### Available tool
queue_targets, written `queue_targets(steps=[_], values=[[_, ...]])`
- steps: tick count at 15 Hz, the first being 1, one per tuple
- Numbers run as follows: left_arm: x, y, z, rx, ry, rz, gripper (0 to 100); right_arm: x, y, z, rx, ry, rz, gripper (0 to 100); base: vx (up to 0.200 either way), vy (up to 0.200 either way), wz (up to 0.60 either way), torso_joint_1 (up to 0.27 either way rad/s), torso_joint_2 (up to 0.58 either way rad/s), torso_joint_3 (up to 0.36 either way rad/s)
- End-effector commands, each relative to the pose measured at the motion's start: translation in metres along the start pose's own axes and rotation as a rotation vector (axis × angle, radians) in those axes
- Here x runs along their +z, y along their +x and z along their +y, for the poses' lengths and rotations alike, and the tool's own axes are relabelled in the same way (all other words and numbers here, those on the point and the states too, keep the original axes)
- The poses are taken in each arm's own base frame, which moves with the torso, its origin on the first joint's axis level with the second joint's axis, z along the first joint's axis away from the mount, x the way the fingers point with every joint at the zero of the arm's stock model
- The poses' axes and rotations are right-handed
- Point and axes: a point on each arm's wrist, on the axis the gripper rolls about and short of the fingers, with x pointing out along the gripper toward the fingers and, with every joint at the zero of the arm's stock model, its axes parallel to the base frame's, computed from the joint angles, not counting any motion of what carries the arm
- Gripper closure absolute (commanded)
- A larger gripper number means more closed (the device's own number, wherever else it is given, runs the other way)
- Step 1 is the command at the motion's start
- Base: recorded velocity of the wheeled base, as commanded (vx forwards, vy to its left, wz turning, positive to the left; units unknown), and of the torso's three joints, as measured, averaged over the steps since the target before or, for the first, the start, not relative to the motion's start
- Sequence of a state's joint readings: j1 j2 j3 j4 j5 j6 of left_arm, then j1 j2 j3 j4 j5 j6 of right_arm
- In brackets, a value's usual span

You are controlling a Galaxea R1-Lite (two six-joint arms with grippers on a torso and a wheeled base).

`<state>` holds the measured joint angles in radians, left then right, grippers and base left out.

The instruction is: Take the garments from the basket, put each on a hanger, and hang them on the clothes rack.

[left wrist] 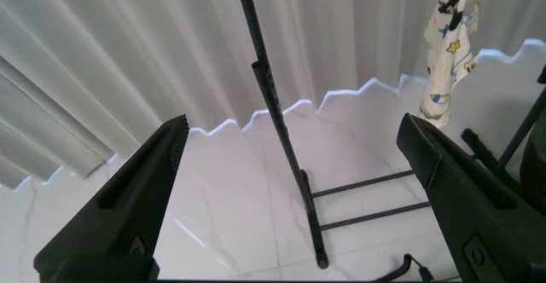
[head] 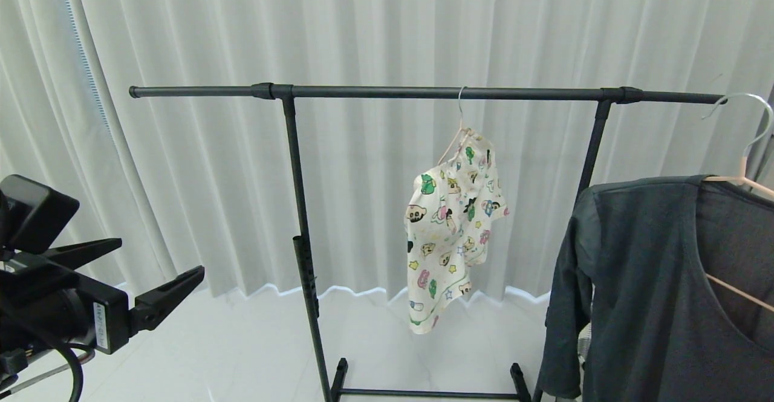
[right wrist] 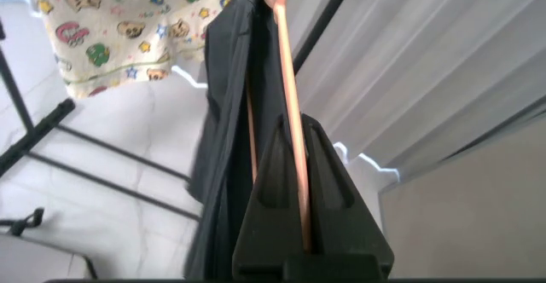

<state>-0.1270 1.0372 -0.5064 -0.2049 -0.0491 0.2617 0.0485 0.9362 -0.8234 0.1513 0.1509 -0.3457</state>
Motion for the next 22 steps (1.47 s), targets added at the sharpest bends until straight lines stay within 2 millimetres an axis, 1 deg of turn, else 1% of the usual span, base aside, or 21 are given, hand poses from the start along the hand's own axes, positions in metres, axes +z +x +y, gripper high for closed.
queue_targets(steps=[1, 3, 5, 14, 22], values=[[-0.0009, 0.0018, -0.0002, -0.002, 0.000, 0.008, 0, 0.0014, 0.0077, -0.0018, 0.000, 0.008, 0.000, 100, 0.000, 0.000, 0.00, 0.000, 0.00, 0.000], [-0.0006, 0.0025, -0.0001, -0.003, -0.001, 0.010, 0, 0.0045, 0.0137, -0.0039, -0.005, 0.012, -0.019, 100, 0.000, 0.000, 0.00, 0.000, 0.00, 0.000], [-0.0010, 0.0022, -0.0002, -0.004, -0.001, 0.009, 0, 0.0066, 0.0152, -0.0047, -0.005, 0.011, -0.024, 100, 0.000, 0.000, 0.00, 0.000, 0.00, 0.000], [0.0000, 0.0010, -0.0002, -0.004, 0.001, 0.001, 0, 0.0085, 0.0125, -0.0042, 0.003, 0.031, -0.038, 100, 0.000, 0.000, 0.00, 0.000, 0.00, 0.000], [0.0000, 0.0010, -0.0002, -0.004, 0.001, 0.001, 0, 0.0066, 0.0141, -0.0029, 0.012, 0.025, -0.026, 100, 0.000, 0.000, 0.00, 0.000, 0.00, 0.000]])
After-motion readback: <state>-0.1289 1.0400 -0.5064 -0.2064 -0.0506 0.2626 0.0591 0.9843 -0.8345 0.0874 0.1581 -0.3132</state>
